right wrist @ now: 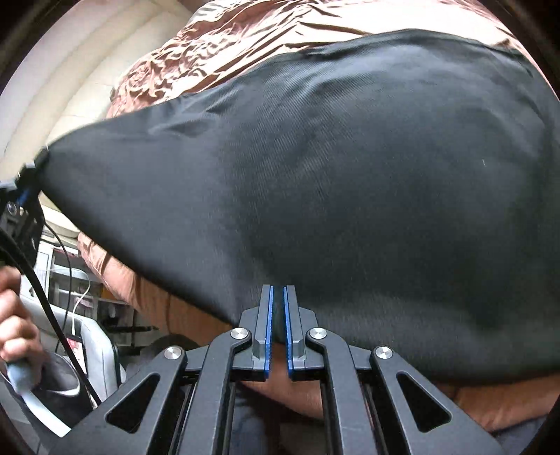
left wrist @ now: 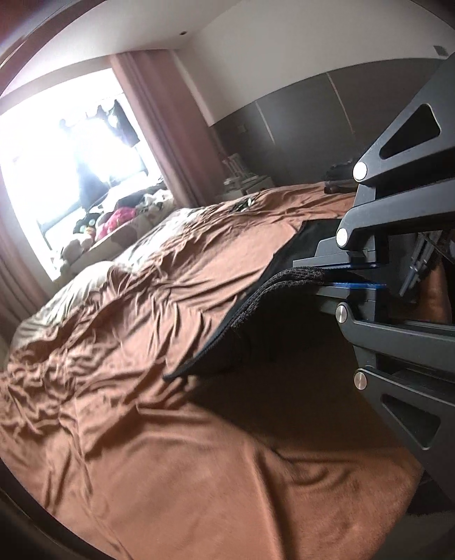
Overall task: Fold small clothes
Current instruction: 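Lift the shirt edge with both grippers and fold it over lengthwise, then open the right gripper, then the left, releasing the folded shirt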
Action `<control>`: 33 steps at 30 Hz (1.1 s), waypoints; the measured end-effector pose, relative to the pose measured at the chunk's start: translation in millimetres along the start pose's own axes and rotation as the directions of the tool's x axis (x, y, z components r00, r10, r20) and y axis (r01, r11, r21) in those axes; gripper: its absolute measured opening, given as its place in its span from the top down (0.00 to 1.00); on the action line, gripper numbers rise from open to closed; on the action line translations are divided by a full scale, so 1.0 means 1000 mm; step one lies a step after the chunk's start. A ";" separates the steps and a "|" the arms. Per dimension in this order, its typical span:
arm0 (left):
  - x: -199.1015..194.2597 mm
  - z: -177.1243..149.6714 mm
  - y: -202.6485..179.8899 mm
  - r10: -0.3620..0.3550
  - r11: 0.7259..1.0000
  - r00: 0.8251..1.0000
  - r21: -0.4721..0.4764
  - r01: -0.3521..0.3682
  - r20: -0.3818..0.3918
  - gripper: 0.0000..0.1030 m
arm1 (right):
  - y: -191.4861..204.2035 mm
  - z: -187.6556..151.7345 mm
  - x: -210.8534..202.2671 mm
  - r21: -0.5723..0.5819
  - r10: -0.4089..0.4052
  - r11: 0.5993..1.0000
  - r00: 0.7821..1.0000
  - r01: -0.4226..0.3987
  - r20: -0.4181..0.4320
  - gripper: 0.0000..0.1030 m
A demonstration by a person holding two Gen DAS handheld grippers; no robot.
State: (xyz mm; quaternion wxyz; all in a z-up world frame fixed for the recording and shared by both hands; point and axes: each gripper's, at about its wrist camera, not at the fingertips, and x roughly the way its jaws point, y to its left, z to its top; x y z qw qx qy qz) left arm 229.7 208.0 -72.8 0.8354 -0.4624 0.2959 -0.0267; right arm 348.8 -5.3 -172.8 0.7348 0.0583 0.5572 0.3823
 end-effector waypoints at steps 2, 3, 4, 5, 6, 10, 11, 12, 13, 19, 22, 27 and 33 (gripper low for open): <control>0.004 0.002 -0.010 -0.003 1.000 1.000 0.022 0.003 -0.013 0.96 | -0.001 -0.005 -0.001 0.001 0.002 1.000 1.000 -0.002 -0.004 0.98; 0.007 0.003 -0.016 -0.003 0.999 1.000 0.033 0.004 -0.021 0.96 | -0.001 -0.006 -0.001 0.004 0.003 1.000 1.000 -0.003 -0.006 0.98; 0.010 0.004 -0.022 -0.002 0.999 1.000 0.046 0.003 -0.028 0.96 | -0.004 -0.007 -0.003 0.013 0.010 1.000 1.000 -0.010 -0.008 0.98; 0.012 0.005 -0.026 -0.002 0.998 0.999 0.057 0.004 -0.034 0.96 | -0.003 -0.008 -0.004 0.018 0.015 1.000 1.000 -0.015 -0.008 0.98; 0.014 0.006 -0.033 -0.004 0.997 0.999 0.072 0.007 -0.039 0.96 | -0.004 -0.007 -0.007 0.020 0.023 1.000 1.000 -0.023 -0.004 0.98; 0.023 0.003 -0.058 -0.024 0.993 0.998 0.113 0.031 -0.061 0.96 | -0.014 -0.003 -0.039 0.046 0.040 0.998 0.997 -0.043 0.071 0.97; 0.025 0.003 -0.062 -0.025 0.992 0.997 0.120 0.033 -0.066 0.96 | -0.016 -0.003 -0.045 0.048 0.036 0.998 0.996 -0.040 0.082 0.97; 0.029 0.002 -0.067 -0.026 0.991 0.997 0.128 0.036 -0.074 0.96 | -0.019 -0.003 -0.053 0.048 0.029 0.998 0.995 -0.034 0.096 0.97; 0.032 0.002 -0.072 -0.028 0.990 0.996 0.133 0.039 -0.083 0.96 | -0.021 -0.002 -0.063 0.039 0.013 0.999 0.994 -0.018 0.112 0.97; 0.057 -0.008 -0.108 -0.040 0.980 0.989 0.188 0.067 -0.144 0.96 | -0.023 -0.007 -0.108 -0.003 -0.056 0.998 0.979 0.058 0.194 0.74; 0.070 -0.016 -0.126 -0.044 0.972 0.983 0.219 0.083 -0.178 0.96 | -0.026 -0.017 -0.138 -0.009 -0.075 0.997 0.964 0.080 0.255 0.29; 0.092 -0.033 -0.153 -0.051 0.957 0.969 0.264 0.116 -0.241 0.96 | -0.040 -0.038 -0.185 0.008 -0.100 0.995 0.946 0.102 0.309 0.29; 0.116 -0.060 -0.176 -0.060 0.938 0.947 0.305 0.161 -0.315 0.96 | -0.060 -0.061 -0.229 0.081 -0.148 0.989 0.923 0.127 0.355 0.29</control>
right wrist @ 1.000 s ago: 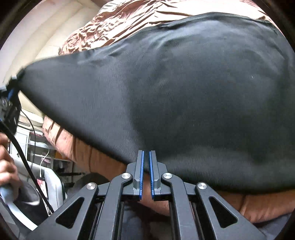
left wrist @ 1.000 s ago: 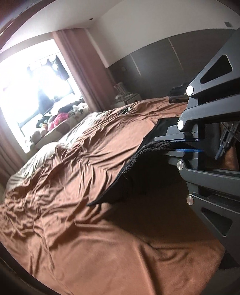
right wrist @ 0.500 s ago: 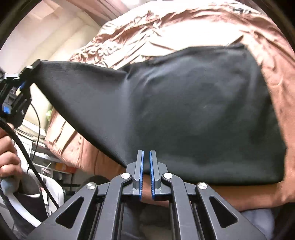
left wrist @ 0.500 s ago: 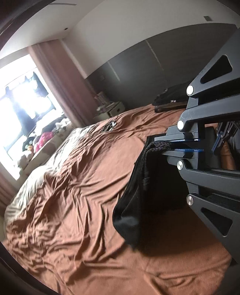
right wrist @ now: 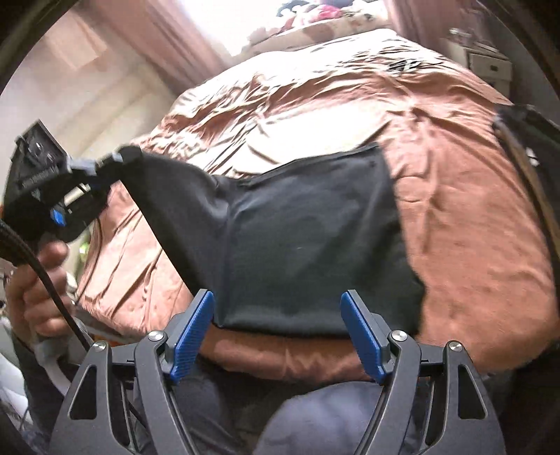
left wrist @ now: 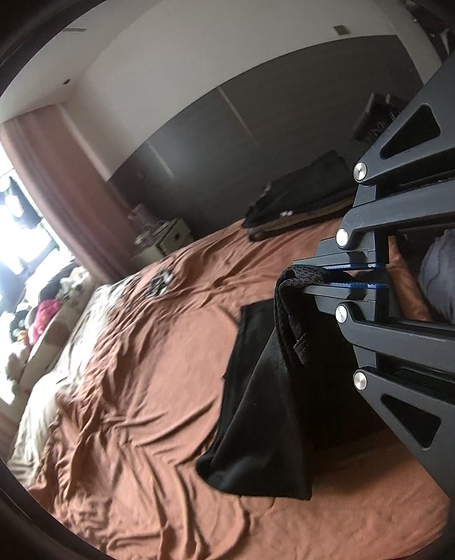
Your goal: Fold small clothes
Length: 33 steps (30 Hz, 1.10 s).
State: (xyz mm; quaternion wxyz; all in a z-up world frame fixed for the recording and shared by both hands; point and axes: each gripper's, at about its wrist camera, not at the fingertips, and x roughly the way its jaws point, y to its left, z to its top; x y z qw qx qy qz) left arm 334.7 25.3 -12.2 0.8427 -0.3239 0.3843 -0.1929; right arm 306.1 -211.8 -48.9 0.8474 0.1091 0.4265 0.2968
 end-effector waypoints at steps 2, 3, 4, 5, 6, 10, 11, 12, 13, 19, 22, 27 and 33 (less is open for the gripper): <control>0.009 -0.004 -0.006 -0.006 1.000 1.000 0.012 0.006 -0.019 0.96 | -0.006 -0.005 -0.016 0.017 -0.023 1.000 1.000 0.022 0.015 0.29; 0.013 -0.007 -0.010 -0.011 1.000 0.999 0.019 0.011 -0.031 0.96 | -0.010 -0.008 -0.021 0.026 -0.029 0.999 0.999 0.029 0.017 0.29; 0.019 -0.010 -0.014 -0.015 1.000 0.999 0.024 0.016 -0.043 0.96 | -0.015 -0.012 -0.026 0.035 -0.033 0.999 0.999 0.033 0.020 0.29; 0.025 -0.013 -0.017 -0.017 0.999 0.998 0.030 0.019 -0.059 0.96 | -0.015 -0.016 -0.029 0.042 -0.037 0.998 0.999 0.036 0.022 0.29; 0.031 -0.017 -0.021 -0.017 0.999 0.997 0.039 0.020 -0.075 0.96 | -0.021 -0.021 -0.032 0.054 -0.042 0.998 0.999 0.041 0.020 0.29; 0.057 -0.031 -0.031 -0.010 0.997 0.990 0.072 0.020 -0.141 0.96 | -0.036 -0.028 -0.032 0.106 -0.047 0.993 0.999 0.046 0.006 0.29; 0.065 -0.034 -0.033 -0.008 0.997 0.988 0.076 0.020 -0.156 0.96 | -0.039 -0.028 -0.030 0.111 -0.050 0.993 0.999 0.049 0.005 0.29; 0.072 -0.037 -0.033 -0.003 0.996 0.984 0.083 0.018 -0.175 0.96 | -0.041 -0.029 -0.027 0.113 -0.051 0.992 0.999 0.050 0.003 0.29; 0.080 -0.040 -0.035 0.002 0.996 0.981 0.091 0.016 -0.193 0.96 | -0.043 -0.029 -0.023 0.109 -0.045 0.993 0.999 0.044 -0.002 0.29; 0.123 -0.057 -0.036 0.012 0.994 0.959 0.111 0.020 -0.282 0.96 | -0.059 -0.031 0.006 0.124 0.004 0.992 0.999 0.000 -0.031 0.29; 0.144 -0.064 -0.036 0.033 0.993 0.944 0.121 0.007 -0.327 0.95 | -0.069 -0.033 0.017 0.140 0.015 0.990 0.999 -0.008 -0.046 0.29; 0.157 -0.069 -0.028 0.053 0.995 0.929 0.098 -0.018 -0.367 0.63 | -0.084 -0.033 0.030 0.172 0.031 0.985 0.998 -0.019 -0.063 0.29; 0.125 -0.049 -0.007 0.121 0.992 0.946 0.082 -0.101 -0.302 0.47 | -0.086 -0.031 0.036 0.188 0.056 0.981 0.997 -0.046 -0.051 0.29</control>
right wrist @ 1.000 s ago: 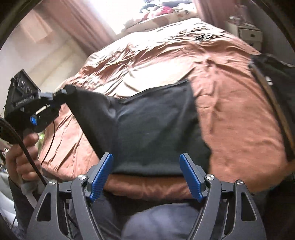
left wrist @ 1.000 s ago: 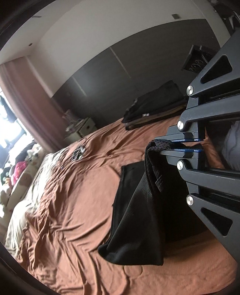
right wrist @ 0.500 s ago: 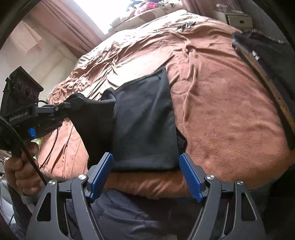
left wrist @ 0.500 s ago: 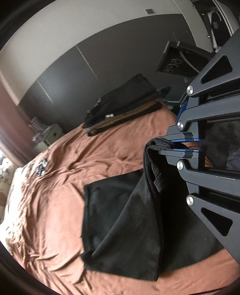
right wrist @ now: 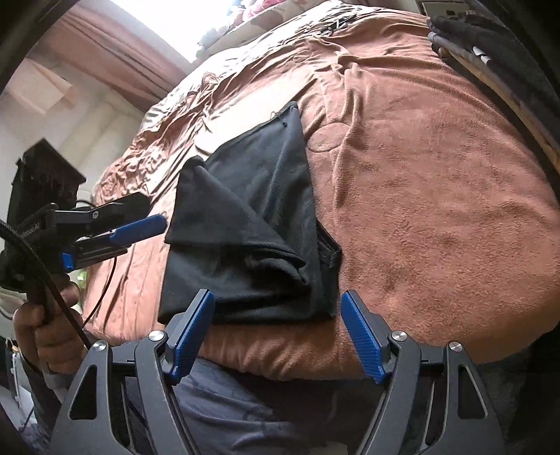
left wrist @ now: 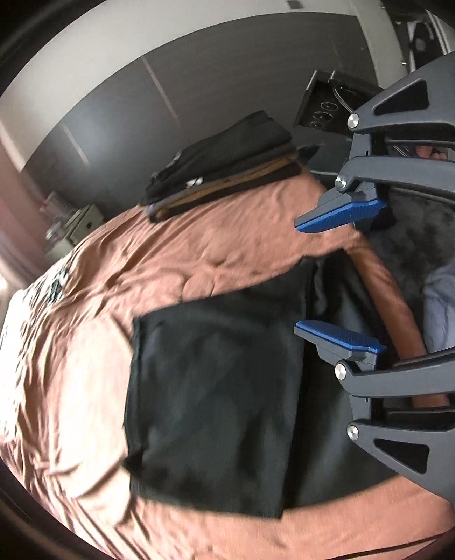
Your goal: Fold small clothes
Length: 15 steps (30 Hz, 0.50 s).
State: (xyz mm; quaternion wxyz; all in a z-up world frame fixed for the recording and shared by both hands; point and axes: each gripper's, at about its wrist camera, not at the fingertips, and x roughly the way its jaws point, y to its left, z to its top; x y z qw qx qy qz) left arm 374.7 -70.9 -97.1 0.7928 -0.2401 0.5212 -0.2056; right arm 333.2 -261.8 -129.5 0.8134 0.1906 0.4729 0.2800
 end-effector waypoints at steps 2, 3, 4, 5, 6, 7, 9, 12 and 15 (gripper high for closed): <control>-0.015 0.002 0.011 0.037 0.999 0.999 -0.011 -0.037 0.021 0.47 | 0.003 0.001 0.004 -0.015 0.003 1.000 1.000 -0.003 -0.006 0.29; -0.021 0.001 0.016 0.055 0.998 0.998 -0.016 -0.055 0.029 0.47 | 0.005 0.002 0.007 -0.026 0.007 1.000 1.000 -0.007 -0.009 0.33; -0.028 0.001 0.021 0.068 0.997 0.997 -0.026 -0.067 0.035 0.47 | 0.008 0.003 0.009 -0.041 0.012 0.999 1.000 -0.013 -0.018 0.37; -0.037 0.001 0.028 0.081 0.996 0.996 -0.039 -0.079 0.042 0.47 | 0.009 0.004 0.012 -0.051 0.012 0.999 1.000 -0.013 -0.024 0.39; -0.042 0.001 0.032 0.089 0.995 0.995 -0.044 -0.087 0.047 0.47 | 0.011 0.006 0.015 -0.061 0.007 0.998 1.000 -0.009 -0.029 0.41; -0.050 0.002 0.037 0.107 0.993 0.993 -0.046 -0.104 0.055 0.47 | 0.012 0.009 0.018 -0.072 0.000 0.997 0.999 -0.003 -0.033 0.43; -0.060 0.001 0.045 0.135 0.990 0.989 -0.046 -0.132 0.065 0.47 | 0.015 0.013 0.024 -0.095 -0.007 0.995 0.999 0.003 -0.041 0.46; -0.069 -0.001 0.059 0.170 0.985 0.983 -0.052 -0.166 0.065 0.47 | 0.020 0.018 0.035 -0.134 -0.040 0.990 0.997 0.031 -0.064 0.48; -0.072 -0.009 0.076 0.191 0.980 0.980 -0.071 -0.187 0.054 0.47 | 0.029 0.022 0.045 -0.202 -0.074 0.978 0.993 0.053 -0.095 0.49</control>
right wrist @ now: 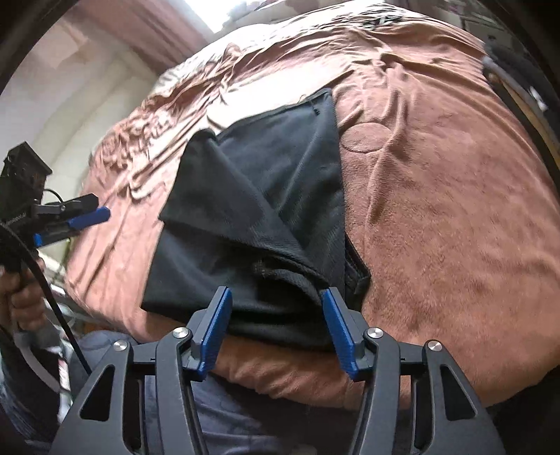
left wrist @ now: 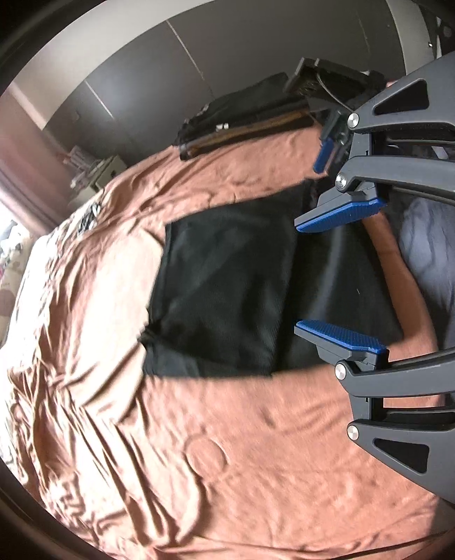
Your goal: Fold small clothes
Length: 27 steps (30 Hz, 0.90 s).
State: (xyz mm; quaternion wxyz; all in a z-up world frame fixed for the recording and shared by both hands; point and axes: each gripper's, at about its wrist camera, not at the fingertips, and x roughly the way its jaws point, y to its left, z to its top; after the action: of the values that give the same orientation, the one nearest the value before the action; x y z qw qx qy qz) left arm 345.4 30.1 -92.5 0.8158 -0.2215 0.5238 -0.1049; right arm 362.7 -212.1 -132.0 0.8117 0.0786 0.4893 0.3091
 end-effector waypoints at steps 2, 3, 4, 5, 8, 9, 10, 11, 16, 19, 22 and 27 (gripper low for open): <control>0.004 -0.008 0.011 0.006 1.000 1.000 -0.009 -0.006 -0.016 0.47 | 0.006 0.004 0.004 -0.041 -0.015 0.999 1.000 0.015 -0.014 0.49; 0.006 -0.012 0.015 0.005 1.000 1.000 -0.011 -0.005 -0.023 0.47 | 0.009 0.005 0.006 -0.068 -0.028 0.997 0.999 0.026 -0.022 0.49; 0.009 -0.016 0.019 0.003 1.000 1.000 -0.015 -0.004 -0.029 0.47 | 0.013 0.008 0.010 -0.107 -0.040 0.994 0.999 0.036 -0.034 0.49; 0.013 -0.020 0.023 0.000 1.000 0.999 -0.020 -0.001 -0.038 0.47 | 0.016 0.009 0.011 -0.127 -0.048 0.991 0.998 0.043 -0.040 0.49; 0.025 -0.033 0.036 0.003 0.999 0.998 -0.037 -0.006 -0.063 0.47 | 0.022 0.015 0.019 -0.192 -0.085 0.979 0.995 0.073 -0.059 0.49; 0.029 -0.037 0.039 0.000 0.999 0.998 -0.043 -0.003 -0.070 0.47 | 0.024 0.018 0.022 -0.215 -0.093 0.973 0.994 0.078 -0.061 0.49; 0.032 -0.040 0.043 -0.005 0.999 0.997 -0.052 0.001 -0.077 0.48 | 0.025 0.019 0.024 -0.230 -0.097 0.970 0.993 0.080 -0.062 0.49; 0.036 -0.044 0.046 -0.010 0.998 0.996 -0.061 0.005 -0.085 0.50 | 0.026 0.019 0.026 -0.244 -0.098 0.967 0.993 0.079 -0.066 0.49; 0.051 -0.059 0.055 -0.019 0.997 0.993 -0.083 0.009 -0.116 0.65 | 0.021 0.017 0.035 -0.288 -0.093 0.956 0.991 0.061 -0.099 0.49; 0.060 -0.065 0.054 -0.015 0.996 0.991 -0.087 0.003 -0.132 0.65 | 0.018 0.013 0.036 -0.314 -0.081 0.948 0.992 0.046 -0.101 0.49; 0.066 -0.067 0.052 -0.001 0.996 0.990 -0.084 -0.011 -0.140 0.67 | 0.016 0.010 0.037 -0.326 -0.090 0.944 0.991 0.054 -0.097 0.58; 0.069 -0.068 0.049 0.011 0.997 0.990 -0.076 -0.022 -0.143 0.69 | 0.009 0.009 0.034 -0.286 -0.089 0.956 0.992 0.061 -0.088 0.92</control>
State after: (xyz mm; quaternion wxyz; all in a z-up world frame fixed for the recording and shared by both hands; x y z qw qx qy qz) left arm 310.2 28.4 -195.5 0.7679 -0.2404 0.5863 -0.0933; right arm 378.3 -183.9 -148.9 0.8004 -0.0721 0.4826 0.3483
